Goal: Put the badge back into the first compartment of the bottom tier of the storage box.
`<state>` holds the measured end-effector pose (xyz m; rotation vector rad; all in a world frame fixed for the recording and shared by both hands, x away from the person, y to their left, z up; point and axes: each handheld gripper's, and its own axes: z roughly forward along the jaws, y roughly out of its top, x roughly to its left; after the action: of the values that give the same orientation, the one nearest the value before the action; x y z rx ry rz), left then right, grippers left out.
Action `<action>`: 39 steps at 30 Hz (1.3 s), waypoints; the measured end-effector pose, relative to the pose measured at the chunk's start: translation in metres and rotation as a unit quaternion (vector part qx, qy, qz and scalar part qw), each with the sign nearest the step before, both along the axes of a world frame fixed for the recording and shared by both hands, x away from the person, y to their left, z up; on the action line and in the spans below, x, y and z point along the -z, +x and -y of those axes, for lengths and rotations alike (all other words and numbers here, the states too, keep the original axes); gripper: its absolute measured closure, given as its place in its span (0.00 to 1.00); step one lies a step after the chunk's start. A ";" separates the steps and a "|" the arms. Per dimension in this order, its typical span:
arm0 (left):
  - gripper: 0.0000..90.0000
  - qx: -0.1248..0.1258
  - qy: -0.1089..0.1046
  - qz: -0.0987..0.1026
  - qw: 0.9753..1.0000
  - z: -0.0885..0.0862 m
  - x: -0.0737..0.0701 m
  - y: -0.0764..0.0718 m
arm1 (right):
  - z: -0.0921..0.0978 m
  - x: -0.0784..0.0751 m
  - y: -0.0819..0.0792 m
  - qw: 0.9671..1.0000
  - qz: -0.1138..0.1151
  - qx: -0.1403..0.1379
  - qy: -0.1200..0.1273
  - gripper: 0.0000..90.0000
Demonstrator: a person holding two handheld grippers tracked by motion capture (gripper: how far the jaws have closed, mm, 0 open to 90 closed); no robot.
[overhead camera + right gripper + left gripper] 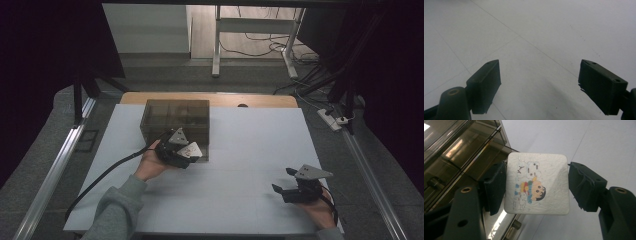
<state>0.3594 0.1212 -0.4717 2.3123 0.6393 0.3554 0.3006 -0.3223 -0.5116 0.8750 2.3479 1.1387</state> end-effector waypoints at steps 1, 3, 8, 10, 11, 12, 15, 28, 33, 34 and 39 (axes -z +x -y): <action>0.36 -0.002 -0.002 0.000 1.000 0.000 0.000 0.000 | 0.000 0.000 0.000 1.000 0.000 0.000 0.000 0.20; 0.36 -0.002 -0.002 -0.001 1.000 -0.001 0.000 0.001 | 0.000 0.000 0.000 1.000 0.001 0.001 -0.001 0.20; 0.36 -0.008 -0.001 0.001 1.000 -0.005 0.000 0.002 | 0.000 0.000 0.000 1.000 0.000 -0.002 0.003 0.20; 0.36 -0.011 0.001 0.002 1.000 -0.008 0.000 0.003 | 0.000 -0.001 0.000 1.000 0.001 -0.001 0.002 0.20; 0.36 -0.012 0.001 0.002 1.000 -0.009 0.000 0.003 | 0.000 -0.001 -0.001 1.000 0.001 -0.001 0.002 0.20; 0.36 -0.016 0.002 0.003 1.000 -0.010 0.000 0.003 | 0.000 -0.001 -0.001 1.000 0.001 0.000 0.002 0.20; 0.36 -0.022 -0.003 0.003 1.000 -0.017 -0.001 0.003 | 0.000 -0.001 0.000 1.000 0.002 -0.001 0.003 0.20; 0.36 -0.056 -0.013 -0.005 0.998 -0.046 0.003 0.004 | 0.000 -0.001 0.000 1.000 0.002 0.000 0.005 0.20; 0.36 -0.070 -0.018 -0.005 0.997 -0.058 0.003 0.004 | 0.000 -0.001 -0.001 1.000 0.003 0.000 0.007 0.20; 0.36 -0.074 -0.018 -0.005 0.997 -0.060 0.003 0.004 | 0.000 -0.002 -0.001 1.000 0.003 0.000 0.007 0.20; 0.36 -0.091 -0.020 -0.005 0.996 -0.075 0.004 0.006 | 0.000 -0.002 -0.001 1.000 0.008 0.003 0.008 0.20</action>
<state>0.3651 0.1962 -0.4754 2.2252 0.8579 0.4114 0.2997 -0.3222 -0.5092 0.8741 2.3258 1.1596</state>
